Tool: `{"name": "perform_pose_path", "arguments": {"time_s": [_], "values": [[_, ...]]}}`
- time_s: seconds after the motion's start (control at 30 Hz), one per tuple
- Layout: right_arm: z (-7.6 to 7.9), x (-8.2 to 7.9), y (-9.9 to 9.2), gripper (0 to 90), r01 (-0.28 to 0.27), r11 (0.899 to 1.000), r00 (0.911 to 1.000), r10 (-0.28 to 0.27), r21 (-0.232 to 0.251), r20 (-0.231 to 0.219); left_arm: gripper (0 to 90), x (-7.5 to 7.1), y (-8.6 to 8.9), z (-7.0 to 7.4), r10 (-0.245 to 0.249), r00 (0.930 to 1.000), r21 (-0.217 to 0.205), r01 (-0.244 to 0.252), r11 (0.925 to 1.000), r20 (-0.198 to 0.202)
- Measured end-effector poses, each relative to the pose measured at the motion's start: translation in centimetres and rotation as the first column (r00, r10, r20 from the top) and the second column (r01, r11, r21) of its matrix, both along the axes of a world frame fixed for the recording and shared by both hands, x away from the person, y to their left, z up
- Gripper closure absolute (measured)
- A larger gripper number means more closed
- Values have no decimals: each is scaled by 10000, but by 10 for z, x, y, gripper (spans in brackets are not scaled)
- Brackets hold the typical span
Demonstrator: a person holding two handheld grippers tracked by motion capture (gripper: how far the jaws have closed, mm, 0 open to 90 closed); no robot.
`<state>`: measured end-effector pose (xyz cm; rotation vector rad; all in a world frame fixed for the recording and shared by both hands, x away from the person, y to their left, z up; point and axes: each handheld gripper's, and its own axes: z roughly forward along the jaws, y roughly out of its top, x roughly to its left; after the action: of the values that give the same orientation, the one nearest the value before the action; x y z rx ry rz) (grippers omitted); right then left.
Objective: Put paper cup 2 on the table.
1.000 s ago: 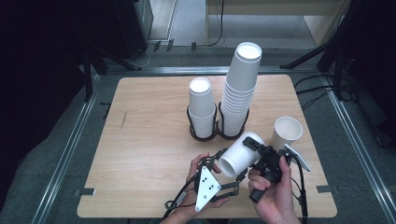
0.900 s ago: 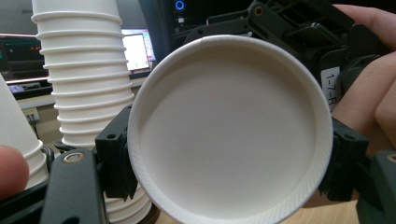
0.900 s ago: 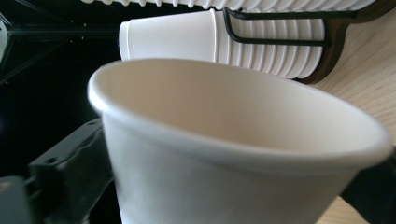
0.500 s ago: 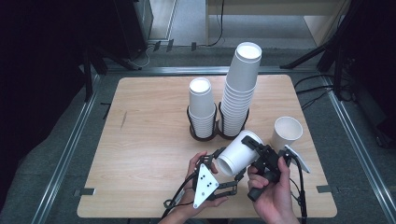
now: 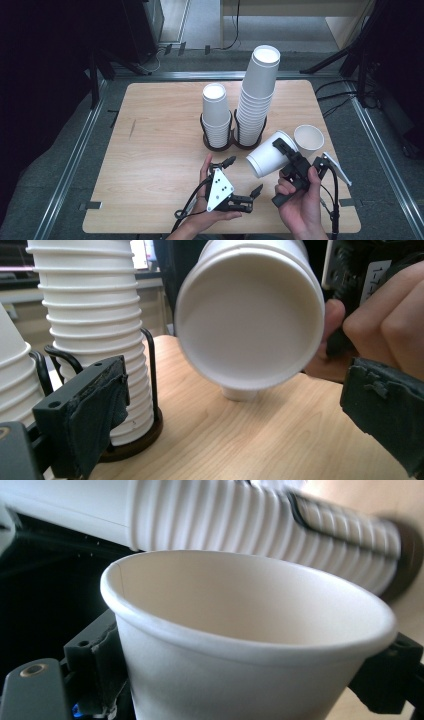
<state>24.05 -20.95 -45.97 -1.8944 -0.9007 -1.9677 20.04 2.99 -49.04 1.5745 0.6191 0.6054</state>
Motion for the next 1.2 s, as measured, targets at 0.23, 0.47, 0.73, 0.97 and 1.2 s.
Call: {"name": "perform_pose_path", "arguments": {"time_s": [0.23,0.47,0.73,0.97,1.2], "values": [[7,-2,-4,120,544,9776,9894,-253,-2031,1430,0,4,21,-3,362,9985,120,-358,9993,-414],[4,-3,7,120,925,9153,9711,40,-3921,2386,0,5,43,-5,614,9948,23,-614,9981,-810],[9,-7,20,118,1002,8692,9414,747,-4843,3290,0,3,76,-11,1276,9852,-98,-1296,9915,-1149],[11,-14,33,117,2202,7376,8922,1123,-6384,4375,0,3,108,-20,2161,9674,17,-2178,9760,-1321],[10,-15,40,118,2180,6816,8695,1893,-6985,4561,0,-2,134,-26,2863,9420,313,-2853,9579,-1752]]}}
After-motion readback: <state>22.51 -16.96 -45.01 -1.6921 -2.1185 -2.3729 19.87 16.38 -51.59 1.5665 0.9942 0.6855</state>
